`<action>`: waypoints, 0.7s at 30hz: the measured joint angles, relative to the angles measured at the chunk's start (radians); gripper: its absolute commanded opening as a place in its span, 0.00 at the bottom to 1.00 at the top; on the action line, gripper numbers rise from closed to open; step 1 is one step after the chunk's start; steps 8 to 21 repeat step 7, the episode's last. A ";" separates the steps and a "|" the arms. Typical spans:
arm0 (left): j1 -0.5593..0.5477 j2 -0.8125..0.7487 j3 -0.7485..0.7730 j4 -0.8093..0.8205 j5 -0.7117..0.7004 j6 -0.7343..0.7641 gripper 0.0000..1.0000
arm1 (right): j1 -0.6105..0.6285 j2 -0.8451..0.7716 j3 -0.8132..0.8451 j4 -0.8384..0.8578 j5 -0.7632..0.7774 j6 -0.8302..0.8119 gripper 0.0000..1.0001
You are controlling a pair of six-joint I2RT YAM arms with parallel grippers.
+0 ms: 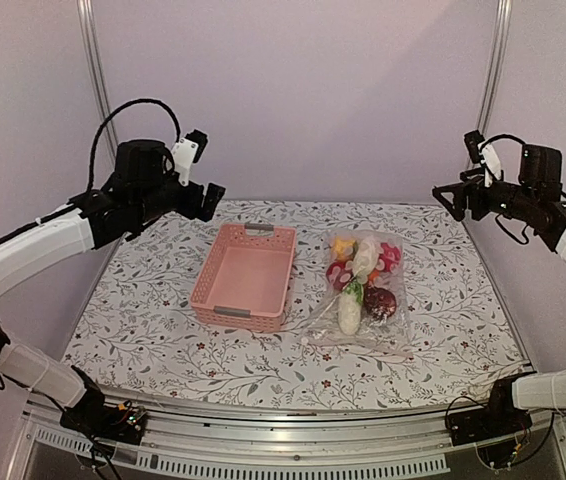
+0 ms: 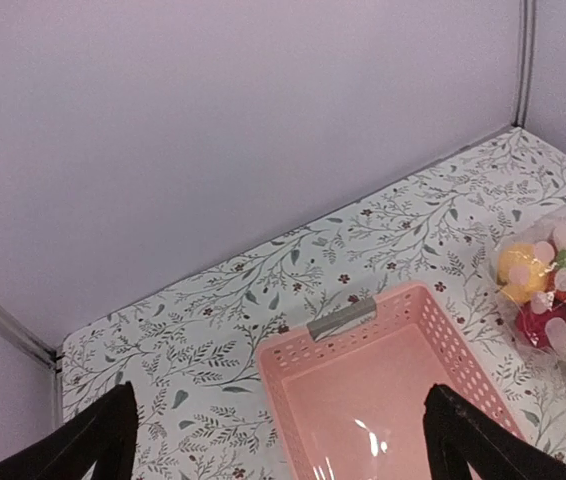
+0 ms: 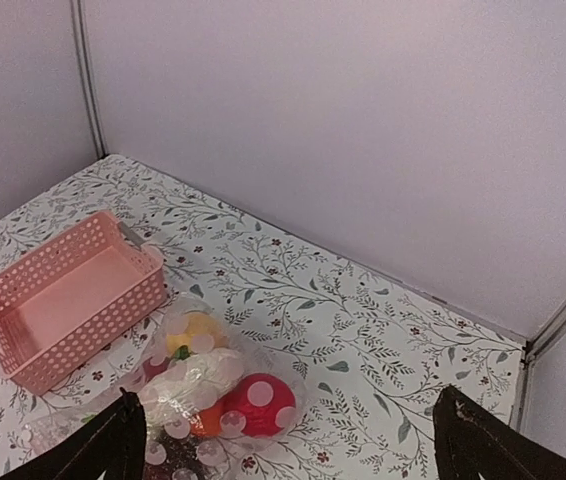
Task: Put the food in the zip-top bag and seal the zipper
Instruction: Reset both arms
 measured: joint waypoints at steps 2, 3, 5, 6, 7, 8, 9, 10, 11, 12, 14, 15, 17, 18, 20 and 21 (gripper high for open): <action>0.019 -0.029 -0.001 0.014 -0.077 -0.019 1.00 | 0.000 0.000 0.020 0.039 0.076 0.058 0.99; 0.025 -0.042 -0.002 0.021 -0.099 -0.029 1.00 | 0.000 -0.002 0.032 0.059 0.113 0.086 0.99; 0.039 -0.071 -0.007 0.039 -0.135 -0.062 1.00 | -0.001 -0.015 0.038 0.095 0.159 0.129 0.99; 0.049 -0.083 -0.010 0.045 -0.142 -0.080 1.00 | -0.001 -0.024 0.035 0.109 0.173 0.145 0.99; 0.064 -0.094 -0.018 0.054 -0.144 -0.102 1.00 | -0.001 -0.041 0.020 0.136 0.190 0.161 0.99; 0.064 -0.094 -0.018 0.054 -0.144 -0.102 1.00 | -0.001 -0.041 0.020 0.136 0.190 0.161 0.99; 0.064 -0.094 -0.018 0.054 -0.144 -0.102 1.00 | -0.001 -0.041 0.020 0.136 0.190 0.161 0.99; 0.064 -0.094 -0.018 0.054 -0.144 -0.102 1.00 | -0.001 -0.041 0.020 0.136 0.190 0.161 0.99; 0.064 -0.094 -0.018 0.054 -0.144 -0.102 1.00 | -0.001 -0.041 0.020 0.136 0.190 0.161 0.99; 0.064 -0.094 -0.018 0.054 -0.144 -0.102 1.00 | -0.001 -0.041 0.020 0.136 0.190 0.161 0.99; 0.064 -0.094 -0.018 0.054 -0.144 -0.102 1.00 | -0.001 -0.041 0.020 0.136 0.190 0.161 0.99; 0.064 -0.094 -0.018 0.054 -0.144 -0.102 1.00 | -0.001 -0.041 0.020 0.136 0.190 0.161 0.99; 0.064 -0.094 -0.018 0.054 -0.144 -0.102 1.00 | -0.001 -0.041 0.020 0.136 0.190 0.161 0.99; 0.064 -0.094 -0.018 0.054 -0.144 -0.102 1.00 | -0.001 -0.041 0.020 0.136 0.190 0.161 0.99; 0.064 -0.094 -0.018 0.054 -0.144 -0.102 1.00 | -0.001 -0.041 0.020 0.136 0.190 0.161 0.99; 0.064 -0.094 -0.018 0.054 -0.144 -0.102 1.00 | -0.001 -0.041 0.020 0.136 0.190 0.161 0.99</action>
